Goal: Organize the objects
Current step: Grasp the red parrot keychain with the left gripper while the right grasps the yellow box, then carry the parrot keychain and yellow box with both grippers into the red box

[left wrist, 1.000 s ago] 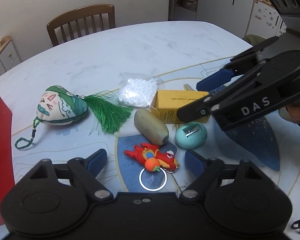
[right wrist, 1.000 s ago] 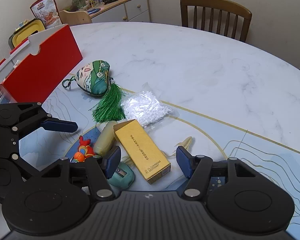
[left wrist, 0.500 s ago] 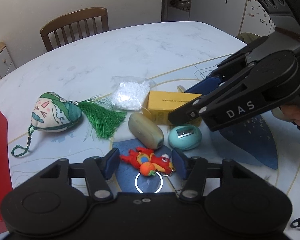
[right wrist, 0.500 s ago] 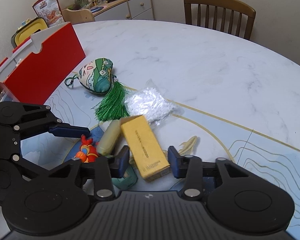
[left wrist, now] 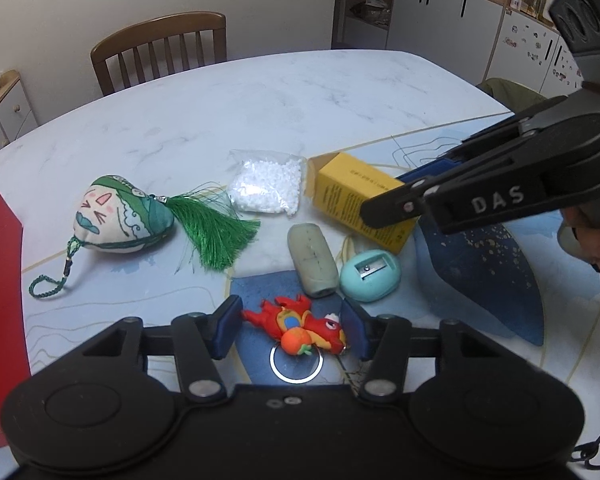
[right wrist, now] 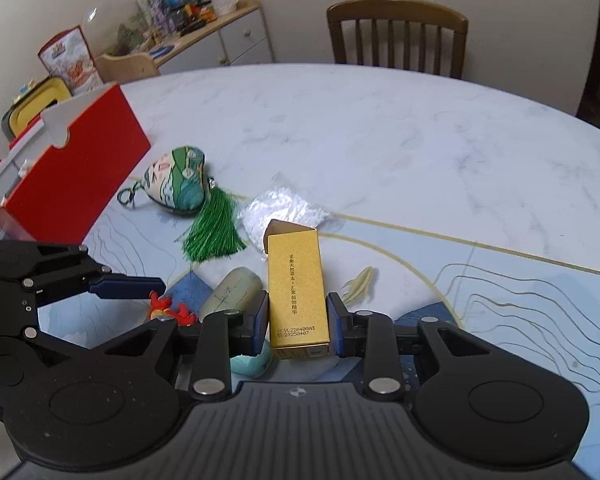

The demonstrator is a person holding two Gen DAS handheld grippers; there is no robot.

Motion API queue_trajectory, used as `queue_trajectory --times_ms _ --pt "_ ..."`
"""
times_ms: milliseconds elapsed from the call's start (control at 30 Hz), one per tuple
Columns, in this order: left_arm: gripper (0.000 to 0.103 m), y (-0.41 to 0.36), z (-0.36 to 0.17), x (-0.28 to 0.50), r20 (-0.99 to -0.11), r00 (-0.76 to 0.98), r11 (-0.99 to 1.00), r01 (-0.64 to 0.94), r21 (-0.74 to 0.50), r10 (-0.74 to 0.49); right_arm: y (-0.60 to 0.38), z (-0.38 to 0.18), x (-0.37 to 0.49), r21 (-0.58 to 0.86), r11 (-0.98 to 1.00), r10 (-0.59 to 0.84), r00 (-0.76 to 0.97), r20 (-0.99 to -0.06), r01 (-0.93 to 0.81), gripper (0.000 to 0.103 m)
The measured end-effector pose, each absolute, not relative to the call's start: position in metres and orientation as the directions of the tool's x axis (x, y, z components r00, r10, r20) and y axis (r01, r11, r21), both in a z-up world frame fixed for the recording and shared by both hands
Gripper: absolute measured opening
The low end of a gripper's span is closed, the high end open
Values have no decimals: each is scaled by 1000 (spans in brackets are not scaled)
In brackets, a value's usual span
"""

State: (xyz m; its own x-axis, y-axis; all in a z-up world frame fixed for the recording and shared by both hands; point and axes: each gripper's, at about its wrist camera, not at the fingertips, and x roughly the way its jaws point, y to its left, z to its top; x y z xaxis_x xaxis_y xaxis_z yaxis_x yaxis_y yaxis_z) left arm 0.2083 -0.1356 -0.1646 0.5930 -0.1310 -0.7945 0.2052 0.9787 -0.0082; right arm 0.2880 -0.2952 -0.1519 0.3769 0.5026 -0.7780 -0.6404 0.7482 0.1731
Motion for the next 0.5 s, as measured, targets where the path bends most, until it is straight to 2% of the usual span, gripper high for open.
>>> queue_trajectory --times_ms 500 --pt "53 -116 -128 190 -763 626 986 140 -92 -160 -306 -109 247 223 746 551 394 -736 -627 30"
